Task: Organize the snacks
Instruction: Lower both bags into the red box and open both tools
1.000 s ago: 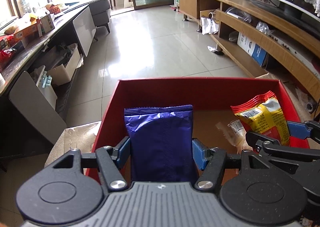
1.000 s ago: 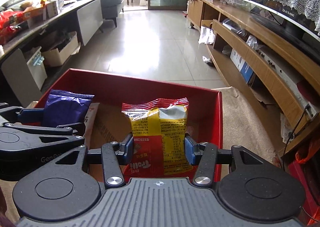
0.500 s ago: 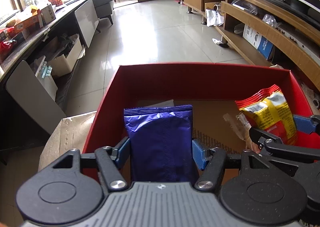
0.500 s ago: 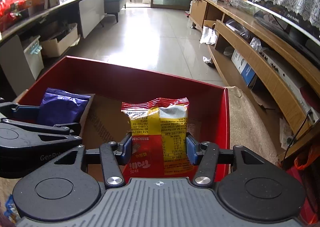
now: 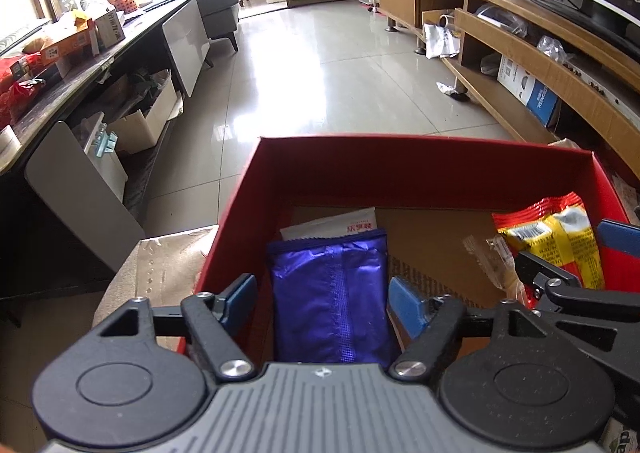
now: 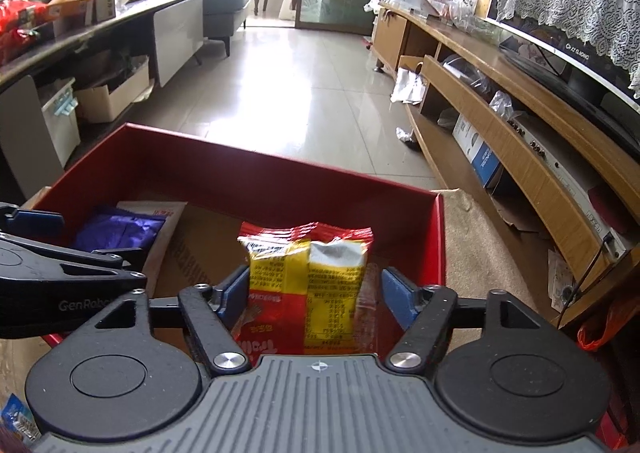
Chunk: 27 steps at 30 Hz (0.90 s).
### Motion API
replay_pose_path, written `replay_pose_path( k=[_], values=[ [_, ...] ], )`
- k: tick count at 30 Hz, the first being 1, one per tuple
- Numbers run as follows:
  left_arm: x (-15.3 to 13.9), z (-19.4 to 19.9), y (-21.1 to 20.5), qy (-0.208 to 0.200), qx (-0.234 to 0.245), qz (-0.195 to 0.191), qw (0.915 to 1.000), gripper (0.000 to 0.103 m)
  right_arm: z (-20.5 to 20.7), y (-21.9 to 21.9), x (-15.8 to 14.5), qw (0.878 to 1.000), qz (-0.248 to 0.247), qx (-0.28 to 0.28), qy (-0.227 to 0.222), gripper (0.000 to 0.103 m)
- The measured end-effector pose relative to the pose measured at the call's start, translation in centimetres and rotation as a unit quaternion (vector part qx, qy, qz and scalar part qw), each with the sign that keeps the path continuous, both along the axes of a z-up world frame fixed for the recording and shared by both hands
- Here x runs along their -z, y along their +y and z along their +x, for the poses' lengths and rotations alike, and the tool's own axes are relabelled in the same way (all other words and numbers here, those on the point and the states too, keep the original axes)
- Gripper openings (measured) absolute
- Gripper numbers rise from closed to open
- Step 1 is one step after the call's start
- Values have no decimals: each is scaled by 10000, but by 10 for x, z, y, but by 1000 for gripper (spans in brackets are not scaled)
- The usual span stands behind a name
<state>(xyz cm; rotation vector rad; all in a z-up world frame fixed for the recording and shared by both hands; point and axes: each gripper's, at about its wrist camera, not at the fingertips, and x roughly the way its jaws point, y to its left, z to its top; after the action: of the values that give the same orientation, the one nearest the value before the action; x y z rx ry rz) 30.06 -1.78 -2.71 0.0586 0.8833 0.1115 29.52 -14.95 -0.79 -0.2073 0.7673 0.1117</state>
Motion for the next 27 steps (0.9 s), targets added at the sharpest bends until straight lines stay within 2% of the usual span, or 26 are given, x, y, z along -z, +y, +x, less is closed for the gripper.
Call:
replay_pose_path(
  k=[11, 16, 27],
  values=[
    [-18, -7, 11, -167, -134, -190, 9996, 77, -2, -6, -14, 9995, 269, 27, -140, 87],
    [-21, -10, 13, -183, -120, -234, 9995, 78, -1, -16, -22, 9983, 522, 149, -191, 87],
    [-25, -18, 6, -160, 0, -287, 9995, 78, -5, -26, -27, 9977, 559, 314, -212, 88]
  ],
)
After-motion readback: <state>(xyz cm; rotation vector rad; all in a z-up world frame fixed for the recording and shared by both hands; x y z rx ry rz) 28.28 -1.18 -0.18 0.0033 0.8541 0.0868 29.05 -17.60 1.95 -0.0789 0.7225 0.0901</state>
